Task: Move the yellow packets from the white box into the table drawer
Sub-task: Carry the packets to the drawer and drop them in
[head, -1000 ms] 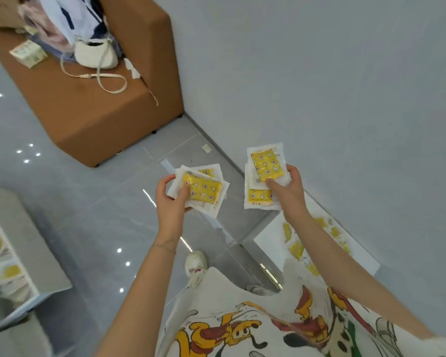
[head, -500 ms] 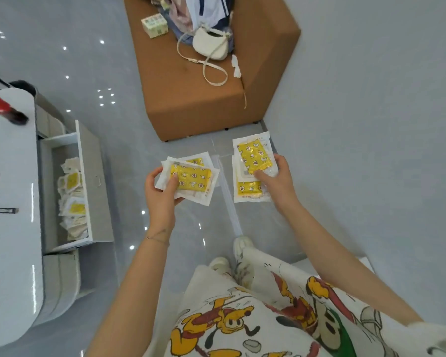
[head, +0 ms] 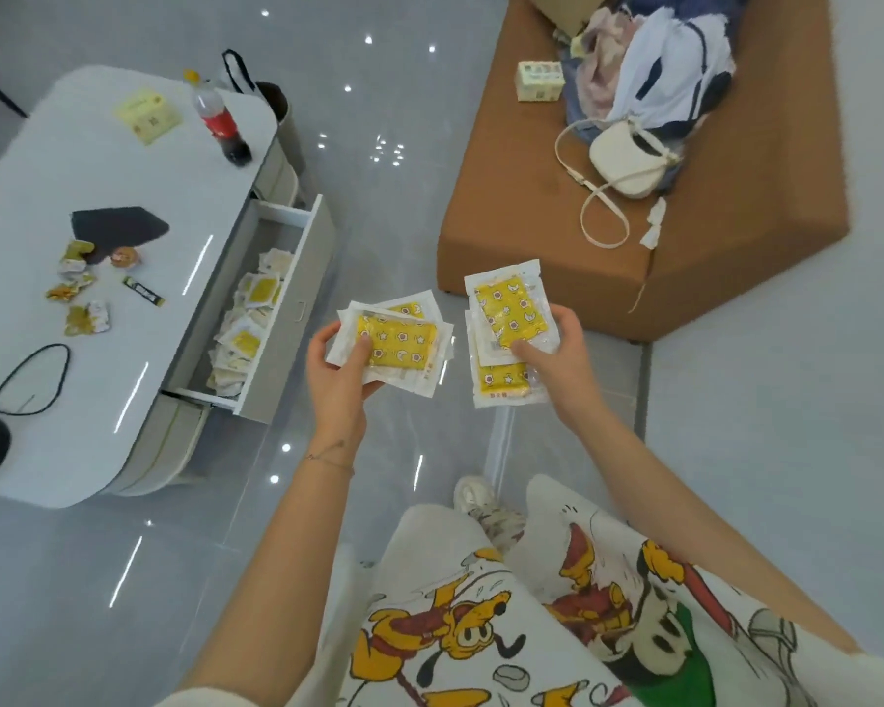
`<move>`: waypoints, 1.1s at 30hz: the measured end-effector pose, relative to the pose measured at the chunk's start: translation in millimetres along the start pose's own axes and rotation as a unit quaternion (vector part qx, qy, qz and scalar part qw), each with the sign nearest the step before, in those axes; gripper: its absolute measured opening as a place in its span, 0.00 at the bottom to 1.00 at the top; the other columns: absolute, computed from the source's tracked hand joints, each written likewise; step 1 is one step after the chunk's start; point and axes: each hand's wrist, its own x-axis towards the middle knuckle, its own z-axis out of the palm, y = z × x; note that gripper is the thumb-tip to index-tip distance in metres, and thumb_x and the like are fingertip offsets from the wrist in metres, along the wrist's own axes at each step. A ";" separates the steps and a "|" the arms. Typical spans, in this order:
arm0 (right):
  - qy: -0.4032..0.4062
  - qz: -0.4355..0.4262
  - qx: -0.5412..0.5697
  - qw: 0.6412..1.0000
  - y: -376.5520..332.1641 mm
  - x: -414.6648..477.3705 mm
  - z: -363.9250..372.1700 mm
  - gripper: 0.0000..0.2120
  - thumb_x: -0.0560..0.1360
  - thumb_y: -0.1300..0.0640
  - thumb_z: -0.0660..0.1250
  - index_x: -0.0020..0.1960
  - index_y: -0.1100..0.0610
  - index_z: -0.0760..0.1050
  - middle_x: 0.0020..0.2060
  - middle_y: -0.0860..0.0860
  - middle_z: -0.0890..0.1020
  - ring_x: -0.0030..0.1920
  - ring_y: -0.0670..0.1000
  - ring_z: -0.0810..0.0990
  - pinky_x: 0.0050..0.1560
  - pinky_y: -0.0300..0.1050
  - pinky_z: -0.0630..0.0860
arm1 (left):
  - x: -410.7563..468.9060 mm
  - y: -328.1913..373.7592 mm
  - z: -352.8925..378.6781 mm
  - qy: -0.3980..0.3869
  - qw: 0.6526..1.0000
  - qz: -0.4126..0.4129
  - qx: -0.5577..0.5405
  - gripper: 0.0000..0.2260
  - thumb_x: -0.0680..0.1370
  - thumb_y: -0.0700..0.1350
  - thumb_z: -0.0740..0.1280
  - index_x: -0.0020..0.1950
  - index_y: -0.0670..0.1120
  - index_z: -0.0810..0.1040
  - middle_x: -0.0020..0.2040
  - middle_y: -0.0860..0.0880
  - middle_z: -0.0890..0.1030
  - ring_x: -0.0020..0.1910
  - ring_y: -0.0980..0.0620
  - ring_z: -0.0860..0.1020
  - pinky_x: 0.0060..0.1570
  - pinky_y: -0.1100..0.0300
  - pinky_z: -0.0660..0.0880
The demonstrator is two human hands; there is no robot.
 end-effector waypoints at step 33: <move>-0.244 0.098 -0.174 0.949 -66.8 317.8 417.4 0.24 0.73 0.65 0.69 0.64 0.52 0.65 0.57 0.53 0.79 0.55 0.52 0.80 0.56 0.53 0.78 | 278.2 43.6 -209.2 0.359 0.899 -0.134 -0.210 0.14 0.79 0.39 0.64 0.65 0.45 0.69 0.58 0.44 0.78 0.53 0.47 0.80 0.47 0.51 0.80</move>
